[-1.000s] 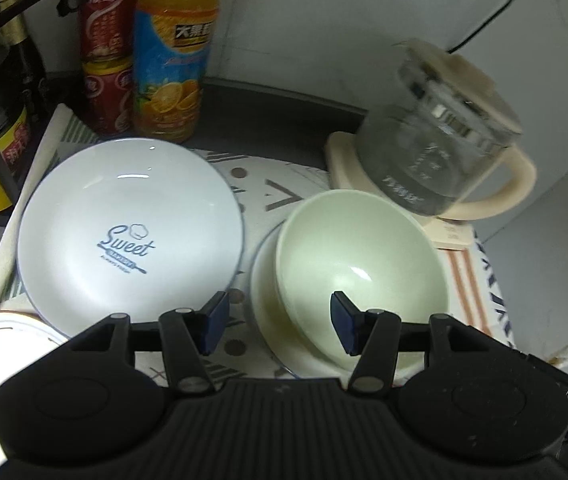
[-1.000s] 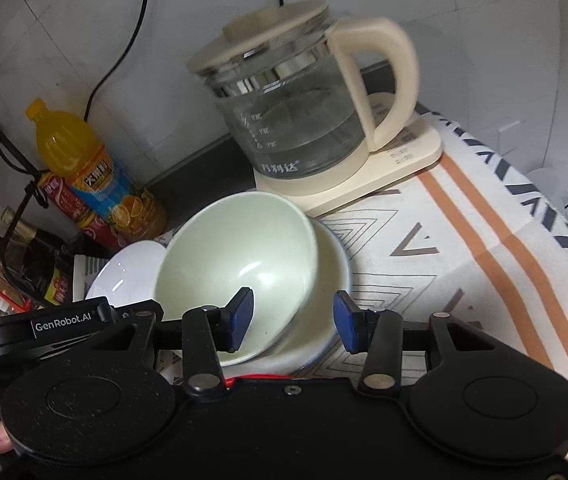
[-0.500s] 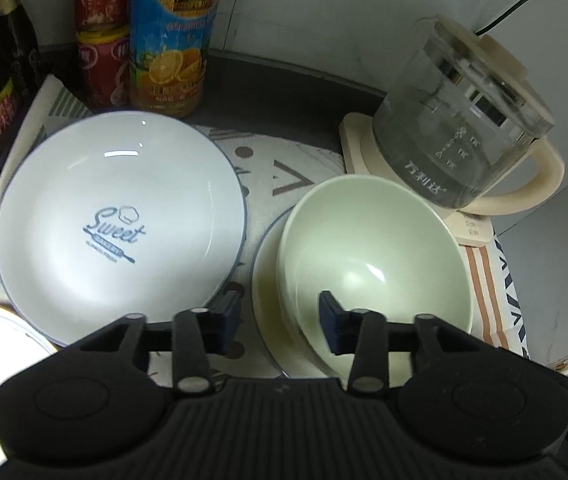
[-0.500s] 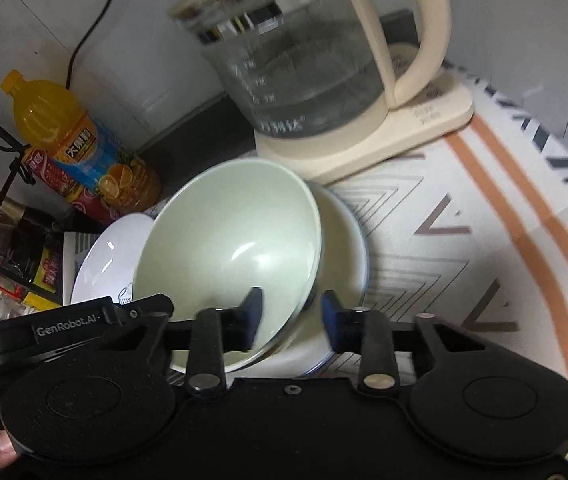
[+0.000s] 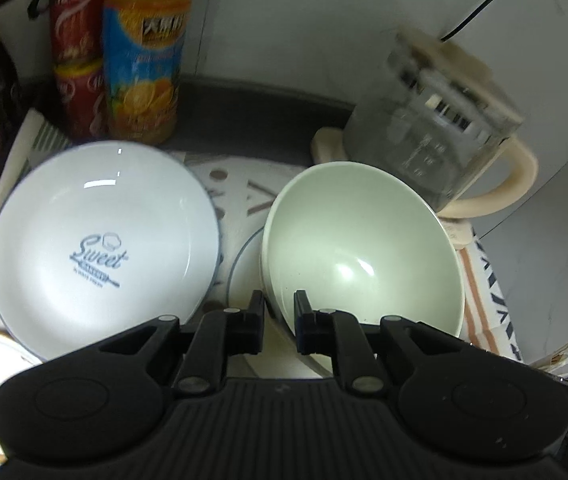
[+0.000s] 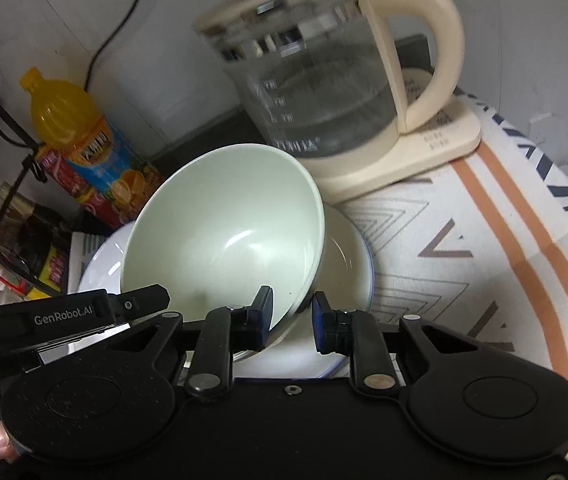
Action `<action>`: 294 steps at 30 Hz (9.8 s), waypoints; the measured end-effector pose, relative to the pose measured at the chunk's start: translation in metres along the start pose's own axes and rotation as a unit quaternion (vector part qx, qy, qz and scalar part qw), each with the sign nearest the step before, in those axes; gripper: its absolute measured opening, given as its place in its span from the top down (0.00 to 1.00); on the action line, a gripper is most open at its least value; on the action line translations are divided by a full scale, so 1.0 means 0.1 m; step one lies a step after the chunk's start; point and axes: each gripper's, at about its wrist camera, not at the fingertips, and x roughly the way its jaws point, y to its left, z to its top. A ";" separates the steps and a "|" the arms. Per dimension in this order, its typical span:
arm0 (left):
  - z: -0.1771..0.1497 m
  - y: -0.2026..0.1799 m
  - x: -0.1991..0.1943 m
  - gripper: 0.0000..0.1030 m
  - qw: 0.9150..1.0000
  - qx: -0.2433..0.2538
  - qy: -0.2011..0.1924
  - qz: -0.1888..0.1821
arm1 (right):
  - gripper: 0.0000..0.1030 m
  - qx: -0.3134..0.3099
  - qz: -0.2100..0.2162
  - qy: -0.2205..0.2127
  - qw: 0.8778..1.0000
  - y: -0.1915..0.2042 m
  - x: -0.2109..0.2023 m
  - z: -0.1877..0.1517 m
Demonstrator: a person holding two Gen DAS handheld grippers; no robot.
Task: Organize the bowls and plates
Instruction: 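Carry the small green bowl and lower it onto the bowl stack, then open both tools to release the small green bowl, then move both open tools toward the white 'Sweet' plate, then close both tools on the rim of the 'Sweet' plate, then lift the 'Sweet' plate and lower it onto the gold-rimmed flower plate, then open both tools to release the 'Sweet' plate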
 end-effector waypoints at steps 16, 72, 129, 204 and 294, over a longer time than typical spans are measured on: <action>0.01 -0.14 -0.49 0.88 0.998 0.028 -0.033 -0.046 | 0.80 0.016 -0.020 -0.072 0.997 0.14 -0.58 -0.16; -1.04 0.16 -0.85 0.82 0.986 0.111 0.062 -0.107 | 0.70 0.106 -0.119 -0.080 0.984 0.30 -1.20 -1.51; -0.78 2.27 -1.29 0.13 0.992 -0.108 0.012 0.061 | 0.13 -0.095 -0.005 0.036 0.995 1.96 0.04 -1.10; -0.34 2.09 -0.70 0.86 0.994 -0.110 -0.010 -0.009 | 0.87 0.051 -0.017 0.000 0.999 1.66 0.39 -0.78; -1.53 2.53 -1.39 0.84 0.989 -0.108 0.021 0.096 | 0.84 -0.026 -0.054 0.024 0.998 1.84 -0.05 -1.99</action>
